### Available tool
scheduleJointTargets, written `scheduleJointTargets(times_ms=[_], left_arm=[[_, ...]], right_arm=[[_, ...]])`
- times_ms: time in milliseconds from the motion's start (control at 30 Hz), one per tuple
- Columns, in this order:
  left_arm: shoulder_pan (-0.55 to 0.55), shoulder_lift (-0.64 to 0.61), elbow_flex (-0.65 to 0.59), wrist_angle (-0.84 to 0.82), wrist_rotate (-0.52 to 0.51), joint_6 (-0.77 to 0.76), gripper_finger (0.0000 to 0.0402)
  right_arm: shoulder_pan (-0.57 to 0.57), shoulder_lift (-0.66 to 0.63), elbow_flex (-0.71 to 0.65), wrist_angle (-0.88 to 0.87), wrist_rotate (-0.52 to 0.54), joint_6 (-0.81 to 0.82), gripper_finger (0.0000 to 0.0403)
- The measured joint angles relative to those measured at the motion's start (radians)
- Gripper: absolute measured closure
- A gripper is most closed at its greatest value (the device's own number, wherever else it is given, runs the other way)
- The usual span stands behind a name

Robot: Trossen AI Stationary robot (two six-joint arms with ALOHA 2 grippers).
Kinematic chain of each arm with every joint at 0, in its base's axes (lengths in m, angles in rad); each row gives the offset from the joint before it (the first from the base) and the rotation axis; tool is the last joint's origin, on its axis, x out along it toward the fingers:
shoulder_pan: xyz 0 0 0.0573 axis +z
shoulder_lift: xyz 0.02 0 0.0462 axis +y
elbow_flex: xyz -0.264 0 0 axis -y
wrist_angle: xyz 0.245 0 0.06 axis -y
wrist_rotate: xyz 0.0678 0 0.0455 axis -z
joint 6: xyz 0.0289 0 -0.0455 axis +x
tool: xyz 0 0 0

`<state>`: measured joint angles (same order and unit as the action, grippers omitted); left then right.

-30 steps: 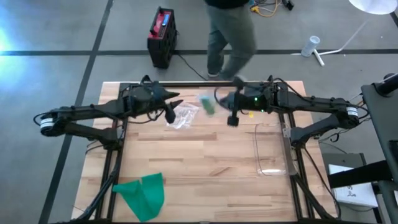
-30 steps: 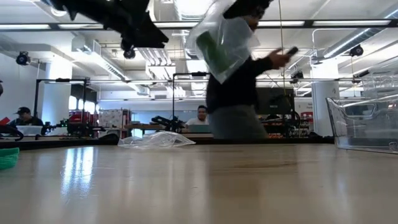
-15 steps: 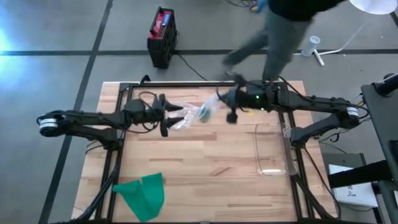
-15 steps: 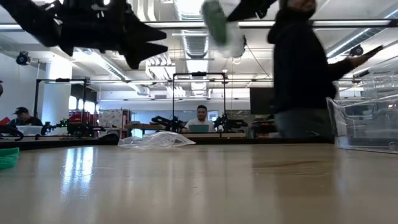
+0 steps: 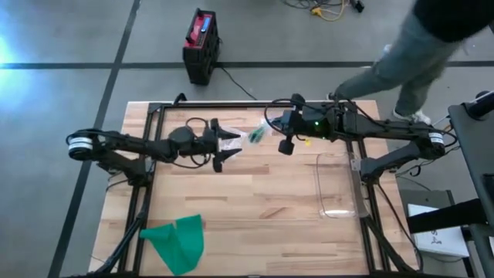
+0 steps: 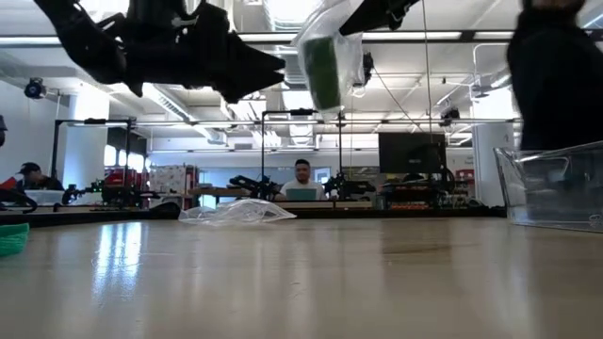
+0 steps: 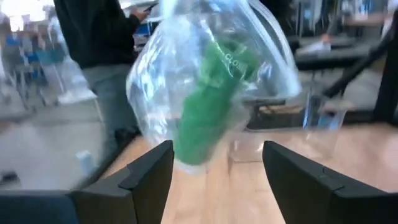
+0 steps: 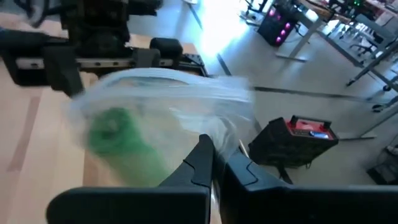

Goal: Roll bandage
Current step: Put the transparent zip bag with the rolled green bandage into the transparent bin

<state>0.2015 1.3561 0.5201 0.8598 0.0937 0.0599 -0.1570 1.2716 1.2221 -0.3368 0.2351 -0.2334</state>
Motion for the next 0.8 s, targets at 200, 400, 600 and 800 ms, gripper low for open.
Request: scheduleJointTargets(times_ms=[200,400,600,800], left_arm=[[-0.046,0.089,0.07,-0.013,-0.006,0.194,0.0164],[-0.089,0.157,0.157,-0.028,-0.171,0.195,0.018],[-0.09,0.173,0.234,-0.219,-0.321,0.198,0.0208],[-0.089,0.167,0.269,-0.31,-0.373,0.198,0.0233]], right_arm=[[0.0,0.0,-0.004,-0.043,0.0,0.024,0.0403],[0.0,0.0,-0.013,-0.053,0.001,0.056,0.0403],[0.002,0.0,-0.016,-0.066,0.001,0.054,0.0403],[0.002,0.0,-0.016,-0.074,0.001,0.054,0.0403]])
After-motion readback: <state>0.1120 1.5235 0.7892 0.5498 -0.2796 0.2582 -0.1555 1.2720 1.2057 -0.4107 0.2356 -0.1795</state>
